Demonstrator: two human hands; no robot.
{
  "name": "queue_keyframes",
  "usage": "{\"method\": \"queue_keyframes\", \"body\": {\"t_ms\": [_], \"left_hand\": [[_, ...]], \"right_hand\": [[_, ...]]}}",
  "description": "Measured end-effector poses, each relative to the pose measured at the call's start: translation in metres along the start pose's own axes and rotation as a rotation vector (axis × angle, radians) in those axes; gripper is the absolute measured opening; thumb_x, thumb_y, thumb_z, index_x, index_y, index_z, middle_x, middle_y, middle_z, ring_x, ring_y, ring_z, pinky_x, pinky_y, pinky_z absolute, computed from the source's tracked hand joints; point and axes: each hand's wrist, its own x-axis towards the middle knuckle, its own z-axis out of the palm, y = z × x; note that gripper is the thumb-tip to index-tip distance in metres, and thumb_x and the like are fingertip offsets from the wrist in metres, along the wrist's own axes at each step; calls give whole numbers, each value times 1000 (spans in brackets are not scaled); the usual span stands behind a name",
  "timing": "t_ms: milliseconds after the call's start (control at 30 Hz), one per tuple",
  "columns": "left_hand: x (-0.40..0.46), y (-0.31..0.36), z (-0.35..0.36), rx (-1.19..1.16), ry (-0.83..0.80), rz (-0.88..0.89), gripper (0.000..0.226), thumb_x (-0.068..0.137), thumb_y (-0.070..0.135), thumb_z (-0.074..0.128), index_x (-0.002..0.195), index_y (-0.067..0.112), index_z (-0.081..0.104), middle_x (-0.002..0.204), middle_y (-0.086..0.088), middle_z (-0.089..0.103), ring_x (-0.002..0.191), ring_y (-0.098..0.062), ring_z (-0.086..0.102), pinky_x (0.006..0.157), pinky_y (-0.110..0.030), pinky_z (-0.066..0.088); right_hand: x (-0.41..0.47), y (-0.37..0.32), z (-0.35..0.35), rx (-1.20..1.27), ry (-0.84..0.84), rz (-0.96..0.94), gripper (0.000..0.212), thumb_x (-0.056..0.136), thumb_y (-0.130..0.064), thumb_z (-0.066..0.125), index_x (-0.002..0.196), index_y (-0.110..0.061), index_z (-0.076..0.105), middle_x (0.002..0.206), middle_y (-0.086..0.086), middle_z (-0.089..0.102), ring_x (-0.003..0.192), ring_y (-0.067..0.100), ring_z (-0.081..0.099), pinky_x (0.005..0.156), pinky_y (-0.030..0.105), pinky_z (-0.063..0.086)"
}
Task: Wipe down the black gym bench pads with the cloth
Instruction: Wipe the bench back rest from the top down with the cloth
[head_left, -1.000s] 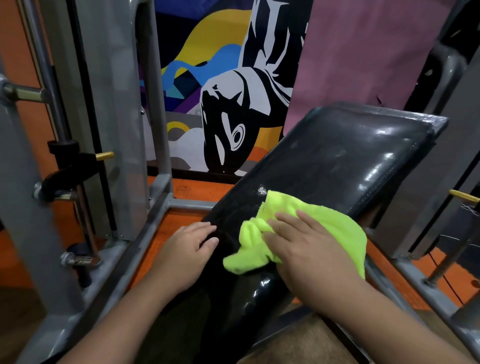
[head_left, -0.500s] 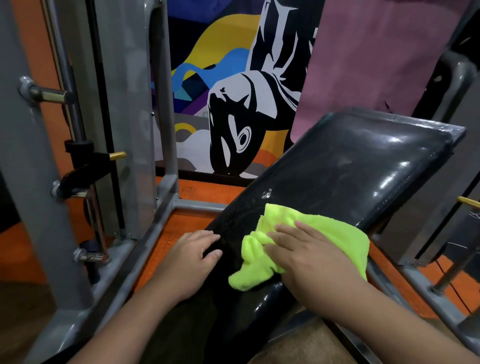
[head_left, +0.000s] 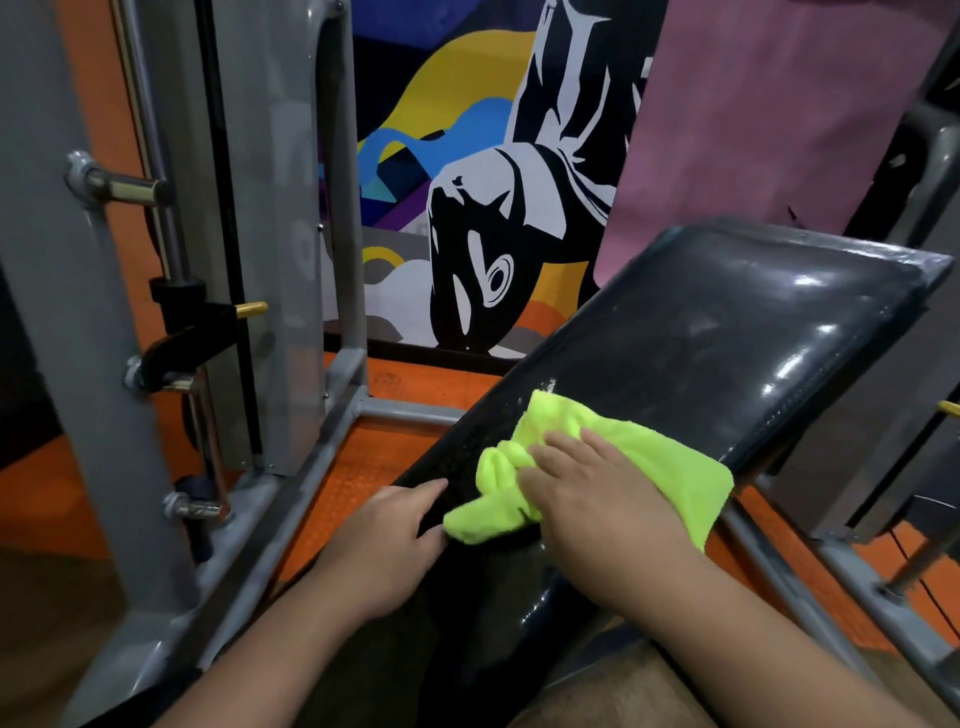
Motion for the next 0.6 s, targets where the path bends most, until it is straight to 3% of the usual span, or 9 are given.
{"method": "queue_keyframes", "body": {"t_ms": [100, 233, 367, 500, 600], "left_hand": [[1, -5, 2, 6, -17, -4, 58, 94, 47, 50, 148, 36, 32, 144, 6, 45, 133, -11, 40, 104, -27, 36], [2, -10, 4, 6, -13, -13, 57, 94, 46, 51, 147, 36, 33, 143, 4, 47, 133, -12, 40, 104, -29, 37], [-2, -10, 7, 12, -12, 10, 56, 95, 46, 50, 147, 37, 33, 143, 5, 48, 132, -12, 41, 103, -28, 37], [-4, -12, 9, -13, -10, 0, 58, 95, 47, 49, 148, 39, 28, 141, 5, 46, 130, -11, 41, 101, -27, 38], [-5, -12, 10, -22, -19, -3, 59, 94, 48, 49, 148, 39, 28, 143, 6, 44, 132, -11, 40, 101, -28, 37]], "right_hand": [[-6, 5, -1, -8, 8, 9, 40, 76, -24, 68, 116, -26, 67, 128, 0, 65, 133, 23, 50, 117, 41, 21], [9, -1, -4, 9, 45, 23, 39, 94, -23, 45, 132, -24, 53, 145, 0, 48, 146, 23, 27, 123, 43, 7], [1, 6, -2, 30, -10, -34, 39, 84, -23, 61, 123, -25, 63, 140, 1, 57, 143, 23, 38, 120, 41, 10], [17, 5, -9, 0, 18, 9, 40, 94, -21, 44, 133, -25, 52, 149, 1, 46, 148, 22, 24, 123, 42, 7], [12, 5, -11, 2, -48, -47, 43, 96, -23, 42, 139, -25, 49, 155, 0, 39, 151, 20, 17, 122, 40, 1]]}}
